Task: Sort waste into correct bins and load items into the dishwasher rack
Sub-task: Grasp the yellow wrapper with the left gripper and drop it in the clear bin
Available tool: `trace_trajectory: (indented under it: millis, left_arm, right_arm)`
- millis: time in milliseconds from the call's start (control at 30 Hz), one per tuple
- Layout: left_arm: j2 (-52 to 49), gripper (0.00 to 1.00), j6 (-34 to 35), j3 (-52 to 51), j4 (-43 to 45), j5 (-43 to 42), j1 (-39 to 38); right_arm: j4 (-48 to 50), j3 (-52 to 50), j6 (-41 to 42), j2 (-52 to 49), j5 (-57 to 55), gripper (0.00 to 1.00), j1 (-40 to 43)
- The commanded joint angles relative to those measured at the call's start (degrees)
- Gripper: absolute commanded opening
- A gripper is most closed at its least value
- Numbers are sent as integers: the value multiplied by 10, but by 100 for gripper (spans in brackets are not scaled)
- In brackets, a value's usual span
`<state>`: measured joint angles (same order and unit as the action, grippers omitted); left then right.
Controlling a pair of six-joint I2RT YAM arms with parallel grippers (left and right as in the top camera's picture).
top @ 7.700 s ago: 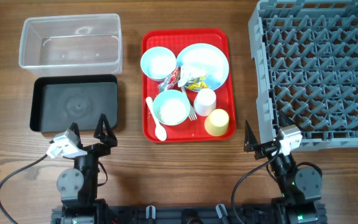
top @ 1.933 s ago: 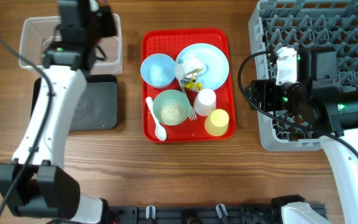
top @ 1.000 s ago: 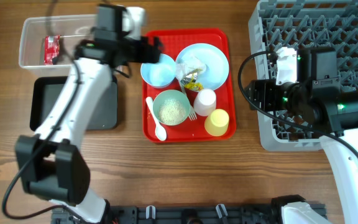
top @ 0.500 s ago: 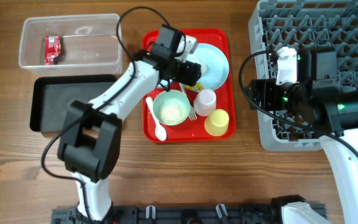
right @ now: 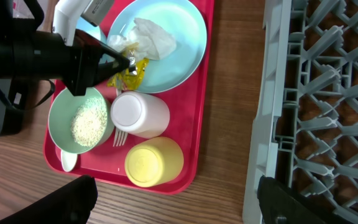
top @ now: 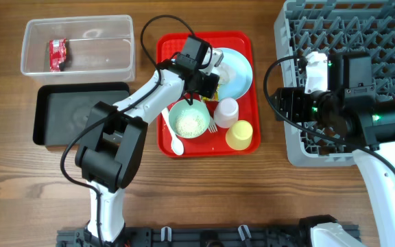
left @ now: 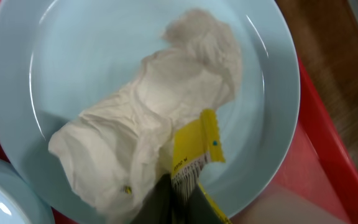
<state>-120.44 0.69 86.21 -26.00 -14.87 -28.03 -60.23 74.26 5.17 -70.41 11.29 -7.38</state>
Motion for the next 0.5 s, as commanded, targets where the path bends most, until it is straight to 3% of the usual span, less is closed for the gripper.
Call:
trace_trajectory:
  millis: [0, 300, 467]
  left_arm:
    - [-2, 4, -2, 2, 14, 1, -2]
    - [122, 4, 15, 11, 9, 5, 2]
    - [210, 4, 28, 11, -8, 77, 26]
  right_arm:
    - [1, 8, 10, 5, -10, 88, 3]
    - [2, 8, 9, 5, -10, 88, 3]
    - [2, 8, 10, 5, -10, 88, 3]
